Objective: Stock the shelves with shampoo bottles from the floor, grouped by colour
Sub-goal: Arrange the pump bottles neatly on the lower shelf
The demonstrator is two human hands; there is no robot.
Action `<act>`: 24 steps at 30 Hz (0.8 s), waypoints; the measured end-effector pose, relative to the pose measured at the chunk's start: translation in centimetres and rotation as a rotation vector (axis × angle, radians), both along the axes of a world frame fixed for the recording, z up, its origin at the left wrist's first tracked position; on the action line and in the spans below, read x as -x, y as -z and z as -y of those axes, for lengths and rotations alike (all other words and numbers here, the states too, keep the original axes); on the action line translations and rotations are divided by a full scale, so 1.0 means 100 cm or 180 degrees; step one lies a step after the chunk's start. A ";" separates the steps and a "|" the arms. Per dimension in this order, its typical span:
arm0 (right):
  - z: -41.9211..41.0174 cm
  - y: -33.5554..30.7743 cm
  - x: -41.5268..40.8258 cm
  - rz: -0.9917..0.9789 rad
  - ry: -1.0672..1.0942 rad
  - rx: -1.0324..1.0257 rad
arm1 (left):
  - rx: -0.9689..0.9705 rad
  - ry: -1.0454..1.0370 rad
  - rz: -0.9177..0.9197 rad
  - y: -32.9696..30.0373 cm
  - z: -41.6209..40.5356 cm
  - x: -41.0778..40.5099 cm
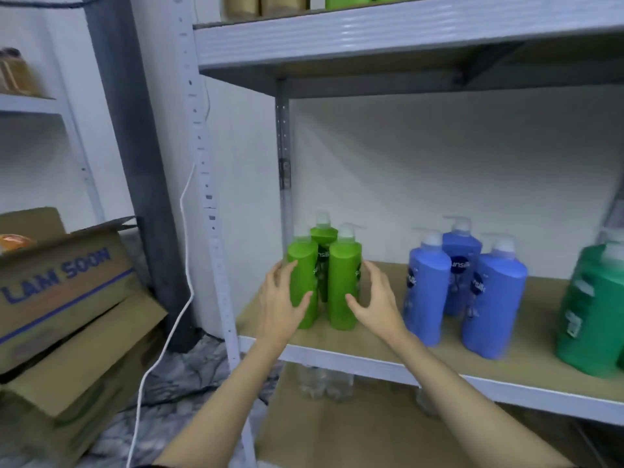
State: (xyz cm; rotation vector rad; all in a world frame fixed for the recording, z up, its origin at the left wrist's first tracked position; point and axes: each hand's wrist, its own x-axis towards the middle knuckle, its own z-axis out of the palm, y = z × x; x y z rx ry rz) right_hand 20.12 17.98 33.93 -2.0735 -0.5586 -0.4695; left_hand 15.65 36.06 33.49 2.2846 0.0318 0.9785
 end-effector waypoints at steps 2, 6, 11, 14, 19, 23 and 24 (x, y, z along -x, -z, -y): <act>0.002 0.007 0.006 -0.0045 -0.0026 0.0074 | -0.0033 0.0003 0.0010 0.009 0.003 0.004; 0.007 0.011 0.016 -0.0130 -0.0022 0.0067 | 0.0046 0.0015 0.0067 0.016 0.003 0.012; 0.003 0.004 0.006 -0.0458 -0.0008 -0.0186 | 0.0265 0.0079 0.0142 0.008 0.005 0.001; -0.002 -0.001 -0.009 -0.0616 -0.0067 -0.0380 | 0.0420 0.0166 0.0226 -0.004 0.010 -0.016; -0.013 -0.006 -0.037 -0.0400 -0.0174 -0.0587 | 0.0516 0.0071 0.0176 -0.005 0.009 -0.044; -0.013 -0.005 -0.048 -0.0260 -0.0392 -0.0934 | 0.0552 0.0062 0.0187 -0.004 0.005 -0.056; -0.013 -0.006 -0.049 -0.0311 -0.0473 -0.1005 | 0.0538 0.0058 0.0163 -0.004 0.004 -0.058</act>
